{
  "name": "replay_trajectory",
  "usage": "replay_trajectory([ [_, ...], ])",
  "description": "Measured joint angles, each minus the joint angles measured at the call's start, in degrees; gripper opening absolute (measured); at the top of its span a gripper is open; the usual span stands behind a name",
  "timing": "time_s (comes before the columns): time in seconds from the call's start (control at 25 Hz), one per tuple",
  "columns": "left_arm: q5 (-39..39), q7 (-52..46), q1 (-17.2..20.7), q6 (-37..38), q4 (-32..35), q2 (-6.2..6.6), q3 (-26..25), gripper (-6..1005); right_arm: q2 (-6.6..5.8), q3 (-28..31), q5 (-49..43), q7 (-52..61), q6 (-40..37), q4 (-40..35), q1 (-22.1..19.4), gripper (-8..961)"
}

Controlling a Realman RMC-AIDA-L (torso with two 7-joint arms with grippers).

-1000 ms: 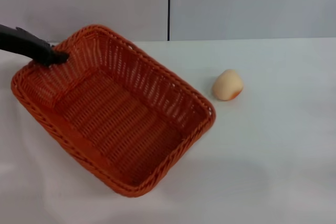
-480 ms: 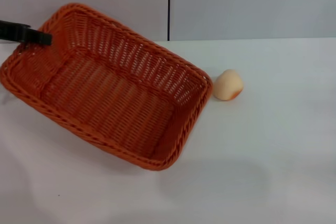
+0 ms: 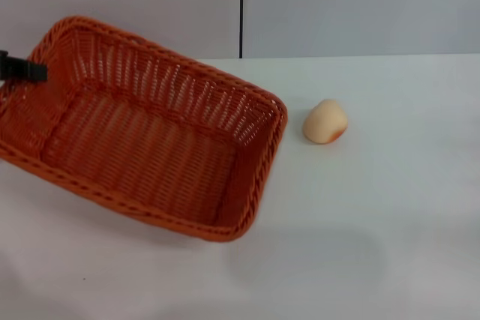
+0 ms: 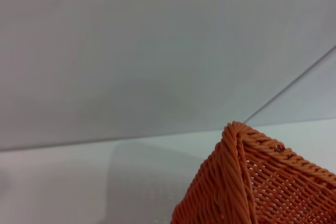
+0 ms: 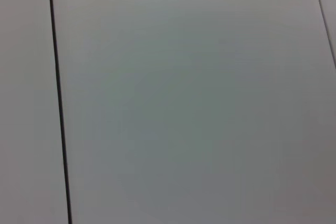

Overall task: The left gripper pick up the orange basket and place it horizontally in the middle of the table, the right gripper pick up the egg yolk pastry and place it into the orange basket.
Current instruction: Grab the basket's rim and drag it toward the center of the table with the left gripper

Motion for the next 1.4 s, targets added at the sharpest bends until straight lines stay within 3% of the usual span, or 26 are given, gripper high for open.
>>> replay_trajectory([
  [0.52, -0.31, -3.36, 4.64, 6.18, -0.68, -0.07, -3.14, 174, 0.01, 0.00, -0.19, -0.01, 1.32, -0.56, 1.32, 570],
  [0.8, -0.42, -3.89, 4.90, 6.98, -1.78, -0.43, -3.75, 174, -0.03, -0.06, -0.30, -0.21, 2.18, -0.72, 1.91, 569],
  [0.88, -0.58, -4.14, 5.30, 7.97, -4.81, -2.19, -5.44, 174, -0.05, -0.08, -0.30, -0.27, 2.18, -0.72, 1.97, 569],
  [1.0, -0.58, -4.14, 5.30, 7.97, -4.81, -2.19, -5.44, 174, -0.07, -0.15, -0.30, -0.44, 2.20, -0.72, 2.00, 568],
  [1.08, -0.90, -4.13, 5.71, 7.66, -6.09, -3.74, -6.33, 173, -0.08, -0.17, -0.30, -0.45, 2.23, -0.72, 2.00, 568],
  [1.2, -0.93, -4.08, 5.72, 7.32, -6.73, -4.09, -6.49, 173, -0.09, -0.21, -0.31, -0.46, 2.24, -0.71, 1.97, 567],
  [1.24, -0.96, -3.87, 6.07, 5.82, -7.62, -5.23, -6.55, 173, -0.09, -0.24, -0.30, -0.47, 2.24, -0.72, 1.86, 567],
  [1.32, -0.99, -3.76, 6.63, 4.14, -8.10, -6.25, -6.60, 173, -0.09, -0.26, -0.30, -0.47, 2.24, -0.71, 1.80, 566],
  [1.4, -0.99, -3.76, 6.63, 4.14, -8.10, -6.25, -6.60, 173, -0.09, -0.27, -0.30, -0.47, 2.24, -0.71, 1.72, 566],
])
